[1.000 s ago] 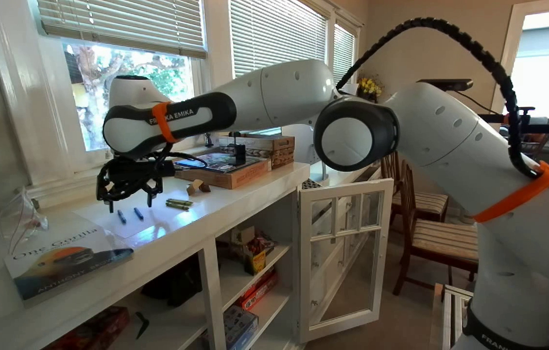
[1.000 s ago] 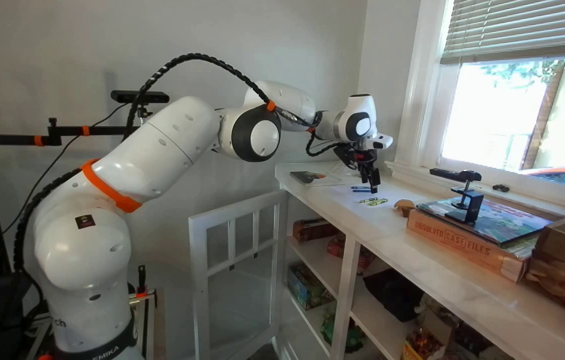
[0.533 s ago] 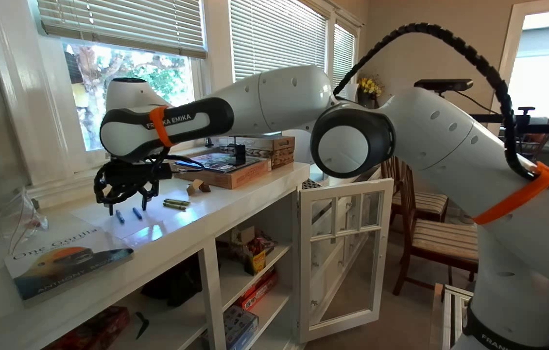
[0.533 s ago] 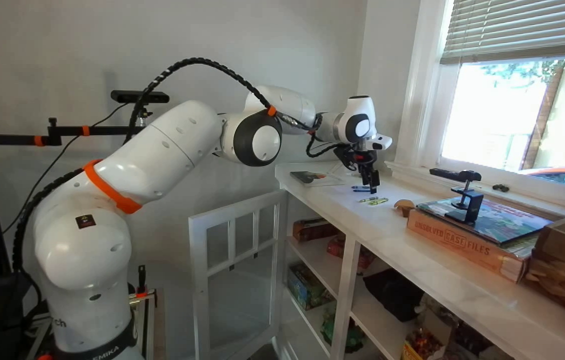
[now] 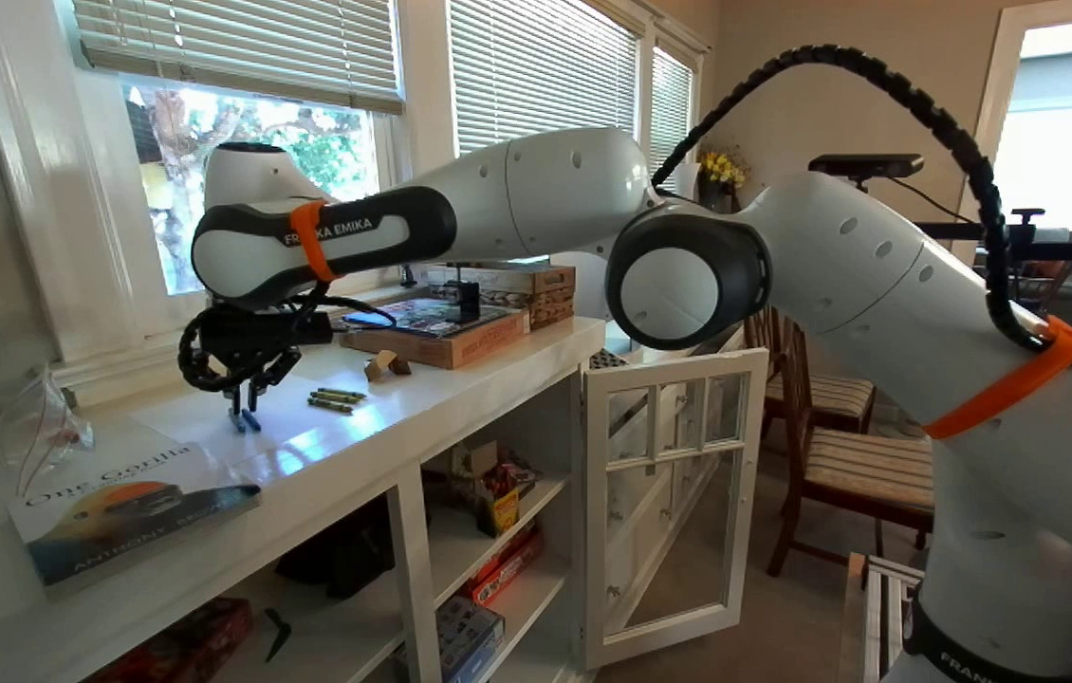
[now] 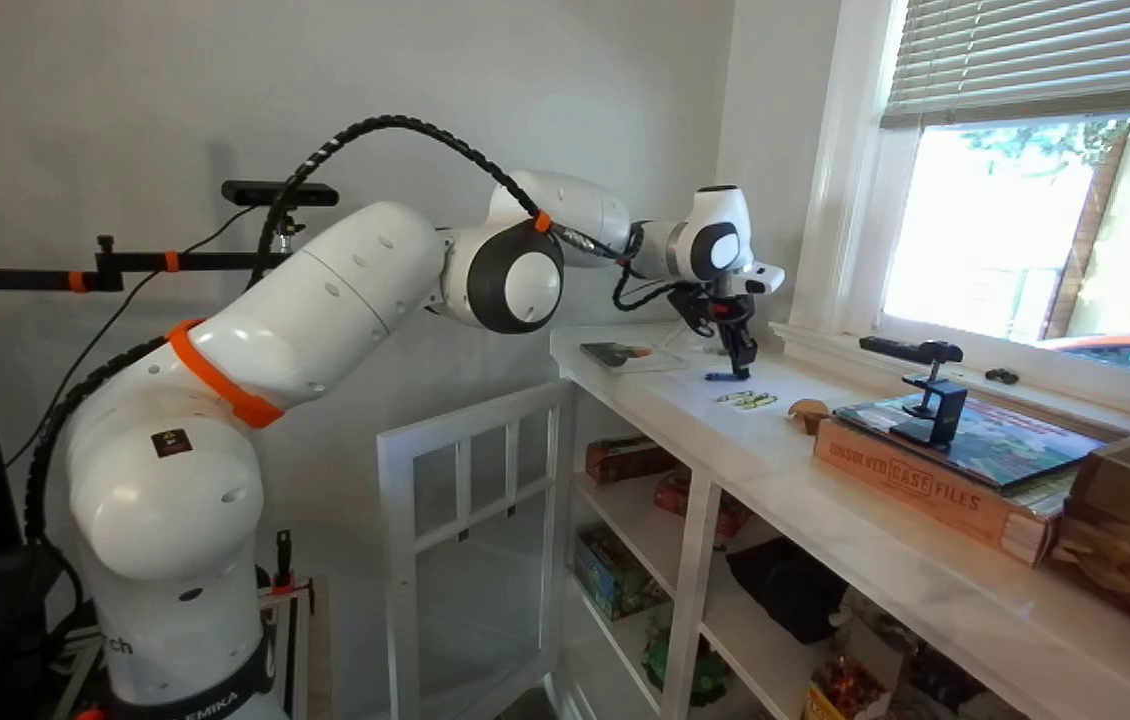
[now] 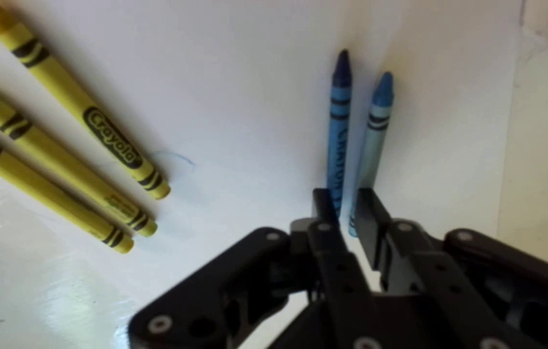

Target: Use the blue crayon to color the paper

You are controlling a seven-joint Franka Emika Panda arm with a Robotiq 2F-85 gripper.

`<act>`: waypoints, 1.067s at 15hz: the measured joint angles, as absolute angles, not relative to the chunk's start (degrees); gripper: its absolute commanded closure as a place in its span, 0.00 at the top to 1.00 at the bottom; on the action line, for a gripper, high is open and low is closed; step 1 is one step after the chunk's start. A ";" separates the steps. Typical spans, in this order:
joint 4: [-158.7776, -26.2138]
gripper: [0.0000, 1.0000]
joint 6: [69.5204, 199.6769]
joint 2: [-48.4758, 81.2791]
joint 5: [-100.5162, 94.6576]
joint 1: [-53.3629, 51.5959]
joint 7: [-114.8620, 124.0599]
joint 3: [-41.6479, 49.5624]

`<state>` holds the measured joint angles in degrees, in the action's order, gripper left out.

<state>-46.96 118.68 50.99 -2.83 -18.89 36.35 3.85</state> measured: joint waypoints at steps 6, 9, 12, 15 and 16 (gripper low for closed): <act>-46.53 0.39 118.55 51.26 -2.83 -18.90 36.35 3.95; -46.47 0.56 118.46 51.35 -2.83 -18.91 36.35 4.09; -46.46 0.58 118.45 51.57 -2.83 -18.92 36.36 4.18; -46.17 0.52 118.44 51.89 -2.83 -19.03 36.67 4.23; -45.83 0.52 118.37 52.09 -2.83 -19.09 36.91 4.25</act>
<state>-45.83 118.37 52.09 -2.83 -19.09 36.91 4.25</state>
